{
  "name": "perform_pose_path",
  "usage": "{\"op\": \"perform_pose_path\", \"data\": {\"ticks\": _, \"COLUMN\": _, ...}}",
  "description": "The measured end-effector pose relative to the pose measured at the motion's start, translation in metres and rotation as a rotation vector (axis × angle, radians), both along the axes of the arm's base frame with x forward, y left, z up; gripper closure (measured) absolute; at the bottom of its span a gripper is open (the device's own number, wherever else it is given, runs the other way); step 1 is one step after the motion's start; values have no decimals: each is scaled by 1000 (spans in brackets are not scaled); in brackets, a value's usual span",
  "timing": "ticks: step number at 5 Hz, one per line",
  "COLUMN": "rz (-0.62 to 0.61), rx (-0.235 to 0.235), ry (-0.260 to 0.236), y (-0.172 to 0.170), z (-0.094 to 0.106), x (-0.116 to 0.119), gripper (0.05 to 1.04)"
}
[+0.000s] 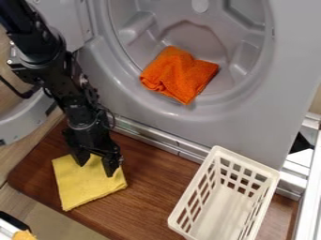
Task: Move the yellow cloth on the left side of the white baskel
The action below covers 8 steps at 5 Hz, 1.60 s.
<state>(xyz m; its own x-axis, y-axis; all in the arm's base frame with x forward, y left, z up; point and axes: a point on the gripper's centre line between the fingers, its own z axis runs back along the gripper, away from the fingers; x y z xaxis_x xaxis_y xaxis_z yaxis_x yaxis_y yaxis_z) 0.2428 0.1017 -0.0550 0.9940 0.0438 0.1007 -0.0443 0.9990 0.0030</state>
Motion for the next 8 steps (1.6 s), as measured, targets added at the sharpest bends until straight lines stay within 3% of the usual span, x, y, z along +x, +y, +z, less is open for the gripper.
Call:
{"op": "perform_pose_path", "data": {"ticks": 2, "rz": 12, "rx": 8, "ry": 47, "y": 4, "z": -23, "x": 7, "gripper": 83}}
{"op": "perform_pose_path", "data": {"ticks": 4, "rz": 27, "rx": -9, "ry": 59, "y": 2, "z": -27, "x": 12, "gripper": 83}}
{"op": "perform_pose_path", "data": {"ticks": 6, "rz": -8, "rx": -41, "ry": 79, "y": -20, "z": -30, "x": 9, "gripper": 83}}
{"op": "perform_pose_path", "data": {"ticks": 8, "rz": -60, "rx": -51, "ry": 53, "y": -52, "z": -28, "x": 6, "gripper": 83}}
